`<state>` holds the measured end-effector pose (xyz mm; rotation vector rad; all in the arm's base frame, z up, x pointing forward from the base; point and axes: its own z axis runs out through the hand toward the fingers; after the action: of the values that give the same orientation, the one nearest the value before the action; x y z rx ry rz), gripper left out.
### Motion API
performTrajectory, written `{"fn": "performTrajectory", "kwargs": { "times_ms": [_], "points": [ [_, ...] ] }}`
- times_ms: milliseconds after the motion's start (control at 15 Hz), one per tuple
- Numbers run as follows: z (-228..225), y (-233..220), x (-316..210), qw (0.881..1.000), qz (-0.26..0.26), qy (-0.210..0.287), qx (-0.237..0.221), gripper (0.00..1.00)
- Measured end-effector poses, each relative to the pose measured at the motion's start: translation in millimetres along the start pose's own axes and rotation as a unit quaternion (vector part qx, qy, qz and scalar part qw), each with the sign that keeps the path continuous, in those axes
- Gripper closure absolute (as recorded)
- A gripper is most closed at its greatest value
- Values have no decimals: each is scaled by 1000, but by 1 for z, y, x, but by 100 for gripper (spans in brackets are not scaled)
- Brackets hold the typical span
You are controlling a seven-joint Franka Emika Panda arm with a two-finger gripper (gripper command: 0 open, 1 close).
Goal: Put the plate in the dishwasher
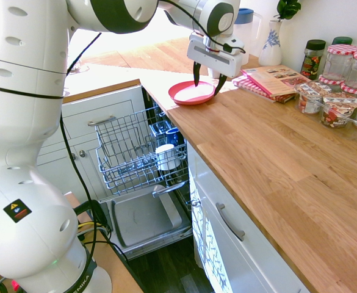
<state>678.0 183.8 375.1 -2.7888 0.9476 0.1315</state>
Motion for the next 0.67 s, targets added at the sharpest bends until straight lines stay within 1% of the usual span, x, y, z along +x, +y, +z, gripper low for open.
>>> {"fn": "performTrajectory", "kwargs": {
  "times_ms": [133,200,400,667],
  "points": [
    [10,-5,3,1000,1,-7,-3,0],
    [17,-6,5,1000,3,-12,-3,100],
    [33,-11,9,1000,9,-23,5,100],
    [36,-15,10,999,16,-32,18,100]
  ]
}}
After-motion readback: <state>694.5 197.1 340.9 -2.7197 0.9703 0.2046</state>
